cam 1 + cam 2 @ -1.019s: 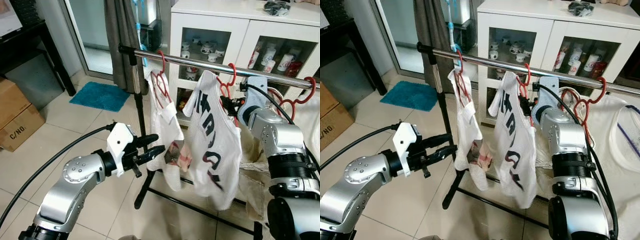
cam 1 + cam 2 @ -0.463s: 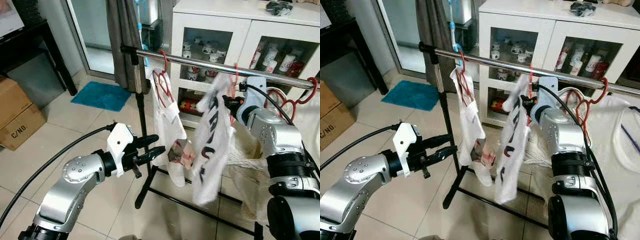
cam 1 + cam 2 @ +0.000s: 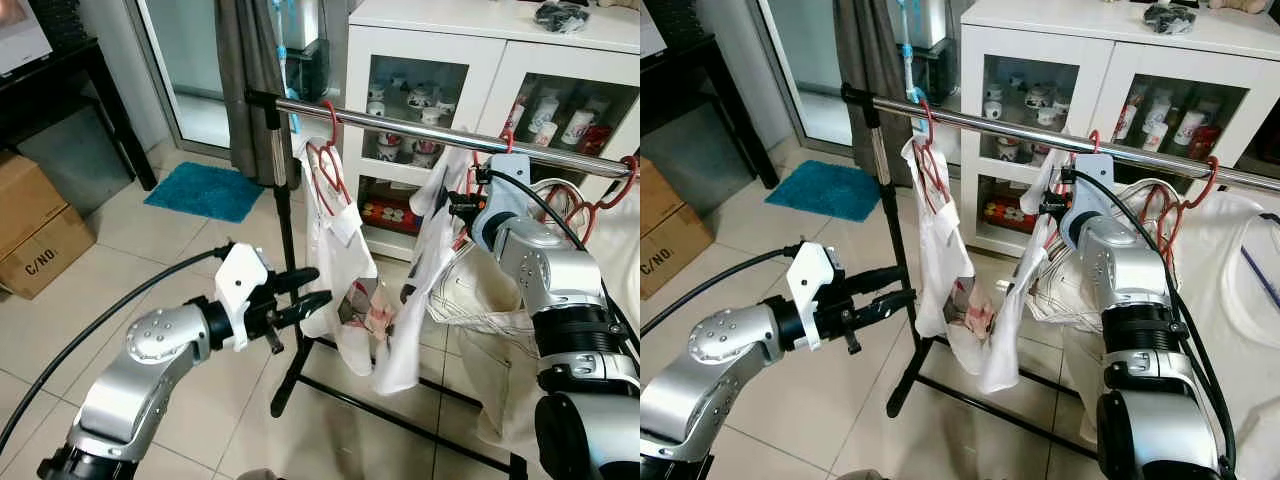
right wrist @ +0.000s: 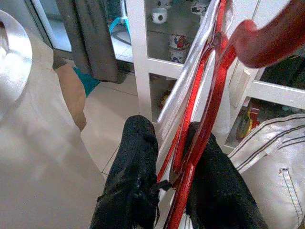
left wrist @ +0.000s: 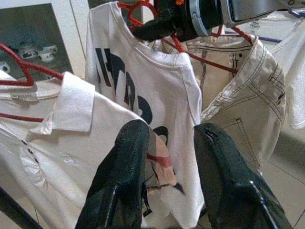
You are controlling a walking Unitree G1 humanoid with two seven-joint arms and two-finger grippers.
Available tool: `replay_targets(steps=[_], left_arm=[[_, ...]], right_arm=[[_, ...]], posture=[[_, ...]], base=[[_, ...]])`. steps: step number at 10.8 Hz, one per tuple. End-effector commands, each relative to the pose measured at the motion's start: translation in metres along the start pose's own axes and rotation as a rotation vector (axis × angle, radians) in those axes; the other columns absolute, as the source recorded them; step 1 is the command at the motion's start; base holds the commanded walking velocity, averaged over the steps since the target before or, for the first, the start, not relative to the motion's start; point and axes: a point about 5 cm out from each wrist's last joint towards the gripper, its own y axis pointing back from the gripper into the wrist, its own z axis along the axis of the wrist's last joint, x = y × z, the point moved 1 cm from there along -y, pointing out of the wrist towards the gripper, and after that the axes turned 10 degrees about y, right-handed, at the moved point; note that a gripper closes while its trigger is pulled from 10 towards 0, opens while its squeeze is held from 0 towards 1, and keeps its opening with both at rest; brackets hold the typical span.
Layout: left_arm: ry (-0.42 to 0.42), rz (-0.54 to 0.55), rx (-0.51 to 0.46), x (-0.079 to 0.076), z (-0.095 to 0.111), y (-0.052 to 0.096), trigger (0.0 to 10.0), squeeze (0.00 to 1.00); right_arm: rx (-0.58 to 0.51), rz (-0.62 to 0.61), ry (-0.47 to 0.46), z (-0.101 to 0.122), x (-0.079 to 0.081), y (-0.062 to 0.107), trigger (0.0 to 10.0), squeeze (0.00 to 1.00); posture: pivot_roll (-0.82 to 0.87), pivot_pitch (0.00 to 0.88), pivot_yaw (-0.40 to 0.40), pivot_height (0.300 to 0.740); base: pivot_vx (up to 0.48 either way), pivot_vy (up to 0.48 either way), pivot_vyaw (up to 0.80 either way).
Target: Hang hanger
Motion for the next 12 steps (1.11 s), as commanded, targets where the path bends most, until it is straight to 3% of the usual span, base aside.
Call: replay_targets(steps=[1, 9, 10, 12], left_arm=[[-0.013, -0.015, 0.002, -0.002, 0.003, -0.001, 10.0, 0.00], [-0.018, -0.008, 0.004, -0.002, 0.000, -0.001, 10.0, 0.00], [-0.021, -0.007, 0.004, -0.002, 0.000, -0.002, 10.0, 0.00], [-0.027, -0.011, 0.006, -0.003, -0.001, -0.003, 10.0, 0.00]], right_arm=[[-0.028, -0.005, 0.012, 0.011, -0.003, 0.000, 10.0, 1.00], [-0.015, -0.011, 0.110, 0.019, -0.017, 0.017, 10.0, 1.00], [-0.008, -0.006, 0.092, 0.018, -0.018, 0.020, 10.0, 0.00], [0.012, -0.011, 0.086, 0.017, -0.021, 0.028, 10.0, 0.00]], posture=[[-0.02, 0.000, 0.029, 0.740], [-0.03, 0.000, 0.008, 0.740], [-0.03, 0.000, 0.005, 0.740], [-0.04, 0.000, 0.001, 0.740]], base=[[0.000, 0.000, 0.00], [0.000, 0.000, 0.00], [0.000, 0.000, 0.00], [0.000, 0.000, 0.00]])
